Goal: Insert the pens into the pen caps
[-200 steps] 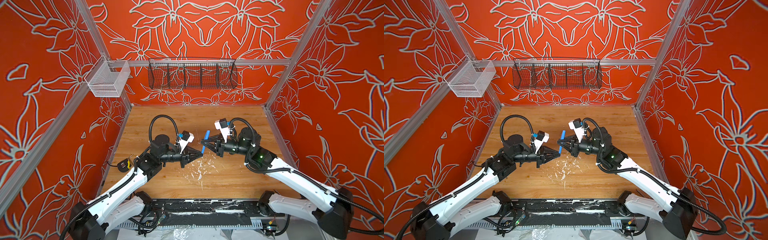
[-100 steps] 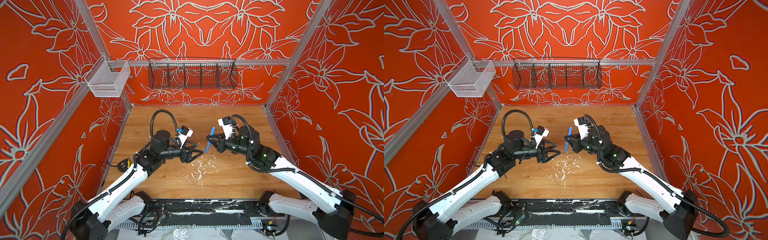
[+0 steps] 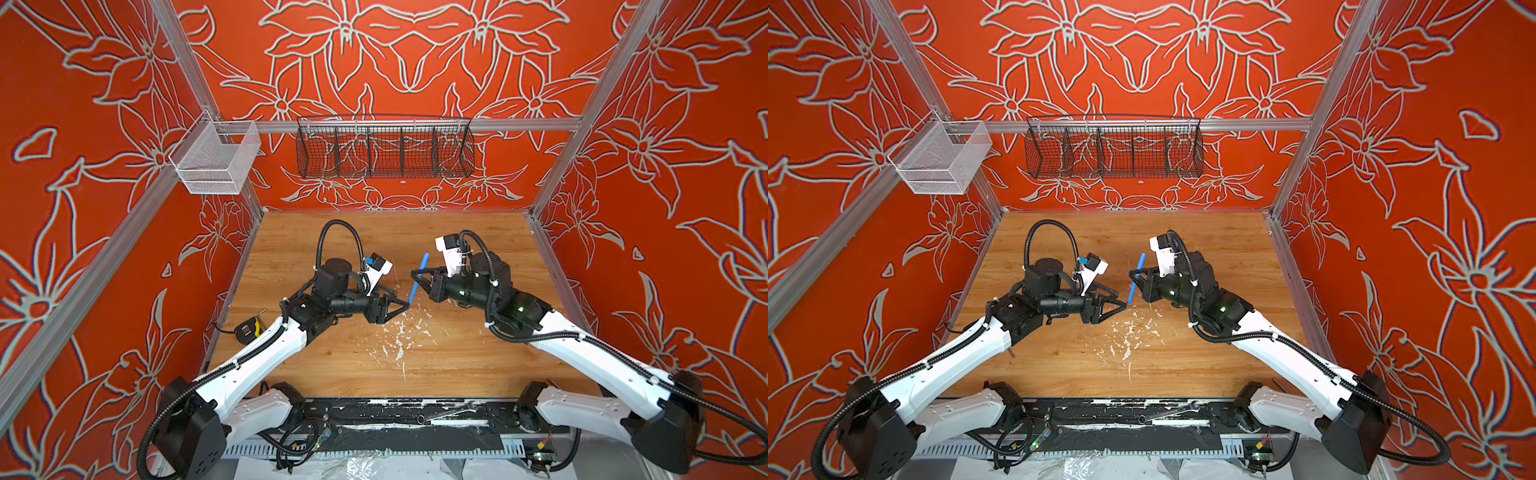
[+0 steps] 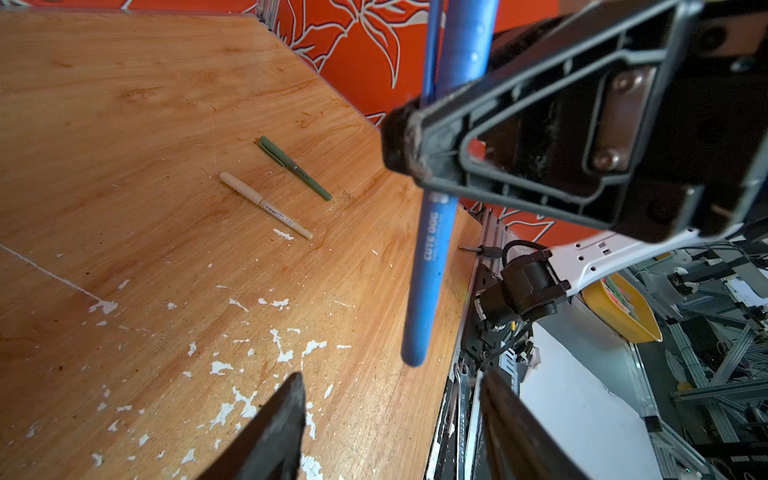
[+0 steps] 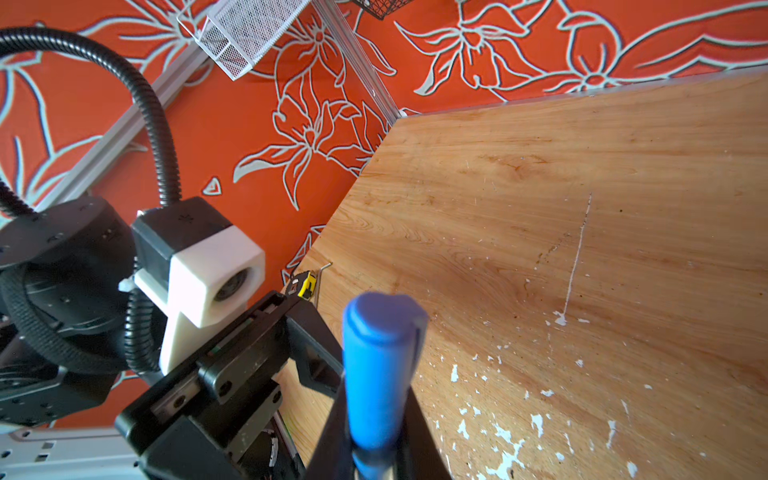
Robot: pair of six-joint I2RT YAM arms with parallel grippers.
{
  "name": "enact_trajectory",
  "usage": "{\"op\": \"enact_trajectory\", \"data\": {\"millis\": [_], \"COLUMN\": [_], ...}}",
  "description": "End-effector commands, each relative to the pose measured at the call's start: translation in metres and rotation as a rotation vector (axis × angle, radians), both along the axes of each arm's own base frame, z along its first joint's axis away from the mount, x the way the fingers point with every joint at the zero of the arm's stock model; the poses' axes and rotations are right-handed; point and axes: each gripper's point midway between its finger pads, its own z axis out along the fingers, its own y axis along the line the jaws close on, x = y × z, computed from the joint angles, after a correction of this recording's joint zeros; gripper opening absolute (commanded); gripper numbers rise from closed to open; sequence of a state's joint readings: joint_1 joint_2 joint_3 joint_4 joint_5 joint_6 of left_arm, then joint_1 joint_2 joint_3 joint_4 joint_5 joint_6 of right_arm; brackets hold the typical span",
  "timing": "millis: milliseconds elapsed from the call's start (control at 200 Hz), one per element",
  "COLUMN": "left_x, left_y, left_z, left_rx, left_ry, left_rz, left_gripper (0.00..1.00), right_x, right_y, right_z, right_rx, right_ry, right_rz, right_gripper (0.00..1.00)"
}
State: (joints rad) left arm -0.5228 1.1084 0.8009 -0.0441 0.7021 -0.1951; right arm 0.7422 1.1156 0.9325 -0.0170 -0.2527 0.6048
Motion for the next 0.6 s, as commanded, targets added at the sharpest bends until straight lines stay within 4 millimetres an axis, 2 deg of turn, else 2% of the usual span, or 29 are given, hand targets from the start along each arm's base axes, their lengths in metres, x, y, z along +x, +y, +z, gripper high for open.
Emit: {"op": "enact_trajectory", "data": {"millis": [0, 415, 595], "left_x": [0.001, 0.004, 0.006], "left_y": [-0.004, -0.01, -0.01], "left_z": [0.001, -0.008, -0.008], "left_rx": [-0.021, -0.006, -0.004], "left_ry": [-0.004, 0.039, 0.039], "left_rz": [-0.023, -0.045, -0.041], "left_gripper": [0.61, 0.41, 0.38], "right_x": [0.0, 0.004, 0.002], "right_y": [0.008, 0.018, 0.022], "right_z": [0.0, -0.002, -0.003], "right_rx": [0.067, 0.114, 0.114], "right_ry": [0.022, 0.028, 0.029], "right_rz": [0.009, 0.031, 0.056], "right_gripper": [0.0, 0.0, 0.0]}}
